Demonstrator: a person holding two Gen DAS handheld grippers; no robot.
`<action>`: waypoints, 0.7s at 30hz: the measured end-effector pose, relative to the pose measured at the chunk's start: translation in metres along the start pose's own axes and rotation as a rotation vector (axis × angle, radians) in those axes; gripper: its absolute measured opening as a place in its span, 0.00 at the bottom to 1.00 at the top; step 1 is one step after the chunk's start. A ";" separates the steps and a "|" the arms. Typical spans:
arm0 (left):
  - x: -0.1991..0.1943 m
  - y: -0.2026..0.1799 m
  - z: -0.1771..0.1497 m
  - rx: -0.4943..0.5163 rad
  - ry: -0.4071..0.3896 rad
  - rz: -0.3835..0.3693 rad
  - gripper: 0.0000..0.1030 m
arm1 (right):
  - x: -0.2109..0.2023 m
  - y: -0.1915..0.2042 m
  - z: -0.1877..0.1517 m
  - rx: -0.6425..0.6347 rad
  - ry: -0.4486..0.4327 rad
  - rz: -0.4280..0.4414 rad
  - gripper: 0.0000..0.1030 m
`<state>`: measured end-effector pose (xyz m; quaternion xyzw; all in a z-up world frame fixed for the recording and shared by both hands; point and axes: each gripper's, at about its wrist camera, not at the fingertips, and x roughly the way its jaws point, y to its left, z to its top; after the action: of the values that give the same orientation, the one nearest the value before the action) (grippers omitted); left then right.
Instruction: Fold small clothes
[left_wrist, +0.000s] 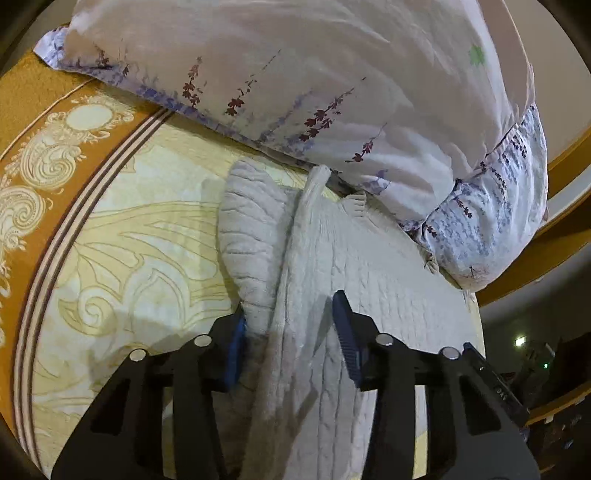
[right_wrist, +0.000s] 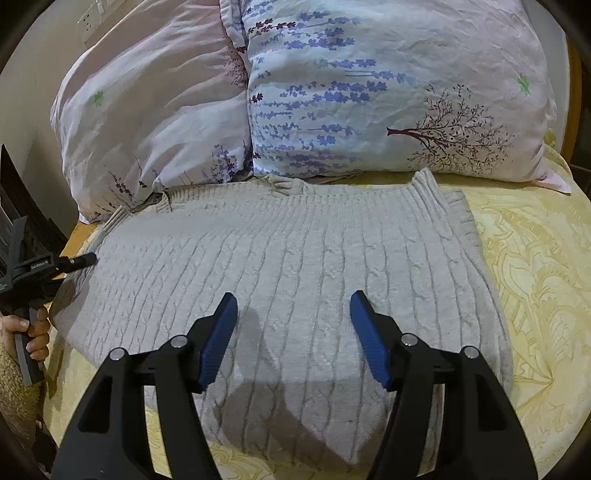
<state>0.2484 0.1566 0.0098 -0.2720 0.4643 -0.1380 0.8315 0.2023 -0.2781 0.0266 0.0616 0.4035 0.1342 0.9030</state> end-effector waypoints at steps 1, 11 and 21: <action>0.001 -0.002 0.000 0.004 0.001 0.008 0.39 | 0.000 0.000 0.000 0.001 0.000 0.002 0.62; -0.013 -0.026 0.002 -0.036 -0.028 -0.089 0.20 | -0.005 -0.002 -0.001 0.021 -0.006 0.020 0.62; -0.003 -0.123 0.006 0.057 -0.019 -0.298 0.19 | -0.022 -0.011 -0.003 0.048 -0.037 0.034 0.62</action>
<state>0.2548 0.0600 0.0864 -0.3155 0.4066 -0.2706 0.8136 0.1879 -0.2947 0.0375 0.0925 0.3887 0.1385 0.9062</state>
